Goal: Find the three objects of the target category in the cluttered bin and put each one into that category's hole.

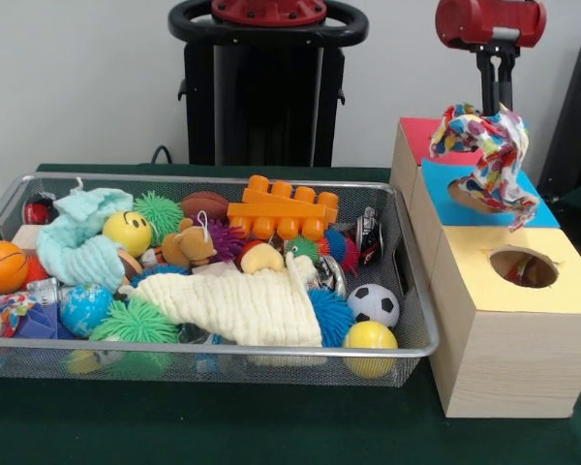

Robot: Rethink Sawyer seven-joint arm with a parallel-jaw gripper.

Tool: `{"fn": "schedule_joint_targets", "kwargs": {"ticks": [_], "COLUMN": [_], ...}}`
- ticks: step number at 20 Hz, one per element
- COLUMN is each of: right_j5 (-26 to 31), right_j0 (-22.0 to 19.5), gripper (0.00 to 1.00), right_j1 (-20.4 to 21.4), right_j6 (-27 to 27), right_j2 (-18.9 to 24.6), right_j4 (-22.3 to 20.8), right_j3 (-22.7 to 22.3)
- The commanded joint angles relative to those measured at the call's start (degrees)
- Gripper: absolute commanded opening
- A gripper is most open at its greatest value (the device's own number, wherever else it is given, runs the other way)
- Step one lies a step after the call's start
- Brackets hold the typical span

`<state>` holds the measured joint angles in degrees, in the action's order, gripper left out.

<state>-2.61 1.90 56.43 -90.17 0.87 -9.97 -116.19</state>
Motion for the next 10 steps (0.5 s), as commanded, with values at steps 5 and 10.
{"fn": "schedule_joint_targets", "kwargs": {"ticks": [5,10], "right_j5": [-5.1,-9.0], "right_j0": [5.6,4.7], "gripper": [0.00,0.00], "right_j1": [-5.3,-7.6], "right_j6": [-11.5,-12.2], "right_j2": [-7.5,-6.0], "right_j4": [7.1,7.3], "right_j3": [7.9,8.0]}}
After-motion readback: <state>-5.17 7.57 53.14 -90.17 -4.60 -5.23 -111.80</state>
